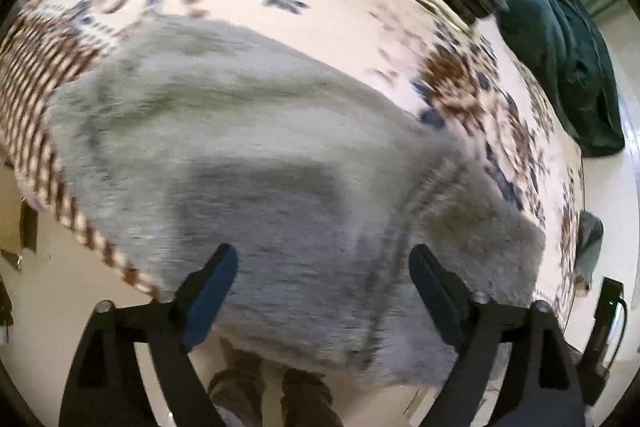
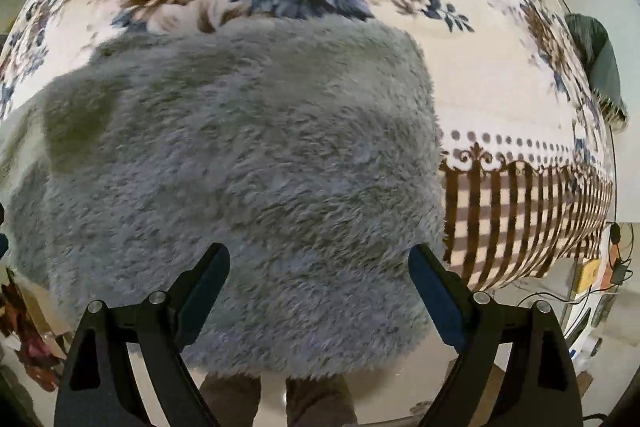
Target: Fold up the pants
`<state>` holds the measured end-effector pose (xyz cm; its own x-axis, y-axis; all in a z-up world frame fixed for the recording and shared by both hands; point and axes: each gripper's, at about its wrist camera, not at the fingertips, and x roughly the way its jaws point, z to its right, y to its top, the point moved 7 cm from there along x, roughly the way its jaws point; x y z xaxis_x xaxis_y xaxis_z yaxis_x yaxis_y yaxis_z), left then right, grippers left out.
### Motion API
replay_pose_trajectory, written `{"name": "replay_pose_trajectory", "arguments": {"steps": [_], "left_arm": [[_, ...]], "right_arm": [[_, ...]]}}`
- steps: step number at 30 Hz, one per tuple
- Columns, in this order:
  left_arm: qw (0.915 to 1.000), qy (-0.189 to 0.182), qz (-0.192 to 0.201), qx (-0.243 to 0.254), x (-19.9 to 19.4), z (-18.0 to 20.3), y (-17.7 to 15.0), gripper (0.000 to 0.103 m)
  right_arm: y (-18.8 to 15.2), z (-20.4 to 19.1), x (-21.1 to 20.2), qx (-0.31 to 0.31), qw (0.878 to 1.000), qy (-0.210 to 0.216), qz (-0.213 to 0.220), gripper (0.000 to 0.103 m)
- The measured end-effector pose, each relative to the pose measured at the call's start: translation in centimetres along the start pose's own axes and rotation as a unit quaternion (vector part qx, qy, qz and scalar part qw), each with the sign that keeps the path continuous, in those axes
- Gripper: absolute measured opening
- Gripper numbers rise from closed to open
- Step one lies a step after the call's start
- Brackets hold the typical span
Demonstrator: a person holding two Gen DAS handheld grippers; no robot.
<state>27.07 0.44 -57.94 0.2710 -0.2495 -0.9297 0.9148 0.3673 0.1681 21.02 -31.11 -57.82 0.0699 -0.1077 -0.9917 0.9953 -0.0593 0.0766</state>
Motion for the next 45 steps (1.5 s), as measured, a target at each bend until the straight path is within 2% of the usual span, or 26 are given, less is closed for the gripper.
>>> {"name": "replay_pose_trajectory", "arguments": {"steps": [4, 7, 9, 12, 17, 20, 27, 29, 30, 31, 33, 36, 38, 42, 45], "left_arm": [[0.9980, -0.007, 0.000, -0.063, -0.8, -3.9, -0.5, 0.088], [0.9901, -0.031, 0.013, -0.136, -1.4, -7.9, -0.9, 0.088], [0.9771, -0.066, 0.029, -0.200, -1.4, -10.8, -1.1, 0.088], [0.9575, -0.090, 0.058, -0.268, -0.8, -14.5, -1.2, 0.088], [0.9366, -0.120, 0.090, -0.317, 0.8, -17.4, 0.1, 0.088], [0.9307, -0.136, 0.113, -0.320, 1.4, -17.9, 2.2, 0.088], [0.9359, -0.132, 0.104, -0.309, 4.7, -18.8, 5.8, 0.088], [0.9373, -0.133, 0.116, -0.300, 4.4, -18.8, 6.3, 0.082], [0.9386, -0.134, 0.126, -0.292, 3.9, -18.6, 6.4, 0.061], [0.9406, -0.132, 0.133, -0.283, 3.3, -18.4, 6.4, 0.034], [0.9399, -0.145, 0.152, -0.269, 2.0, -17.6, 6.6, 0.024], [0.9472, -0.139, 0.180, -0.227, -1.0, -15.6, 6.9, 0.021], [0.9540, -0.130, 0.196, -0.186, -3.6, -13.6, 6.8, 0.021], [0.9644, -0.127, 0.213, -0.091, -9.4, -7.6, 6.0, 0.020], [0.9667, -0.144, 0.209, -0.032, -12.8, -2.0, 4.6, 0.020]], "right_arm": [[-1.2, -1.7, -1.6, 0.001, 1.000, 0.014, 0.004, 0.093], [-1.7, -3.4, -2.0, 0.008, 0.999, 0.033, 0.001, 0.093], [-1.8, -4.9, -2.1, 0.010, 0.999, 0.043, 0.004, 0.093], [-1.7, -6.6, -1.9, 0.011, 0.999, 0.051, 0.008, 0.093], [-1.1, -8.9, -1.0, 0.004, 0.999, 0.049, 0.001, 0.093], [-0.7, -9.8, -0.3, -0.004, 0.999, 0.044, -0.004, 0.093], [0.0, -10.7, 0.7, -0.003, 0.999, 0.039, -0.013, 0.093], [0.3, -10.5, 0.9, 0.000, 0.999, 0.032, -0.010, 0.093], [0.4, -10.4, 0.9, 0.001, 1.000, 0.030, -0.009, 0.093], [0.6, -10.2, 1.0, 0.003, 1.000, 0.028, -0.007, 0.093], [0.9, -9.7, 1.0, 0.005, 1.000, 0.018, -0.003, 0.093], [1.3, -8.6, 0.8, -0.004, 1.000, -0.020, 0.016, 0.093], [1.4, -7.9, 0.6, -0.005, 0.999, -0.031, 0.023, 0.093], [1.0, -6.4, -0.3, 0.008, 0.999, -0.013, 0.029, 0.093], [0.3, -4.6, -1.0, 0.030, 0.999, 0.014, 0.025, 0.093]]}}
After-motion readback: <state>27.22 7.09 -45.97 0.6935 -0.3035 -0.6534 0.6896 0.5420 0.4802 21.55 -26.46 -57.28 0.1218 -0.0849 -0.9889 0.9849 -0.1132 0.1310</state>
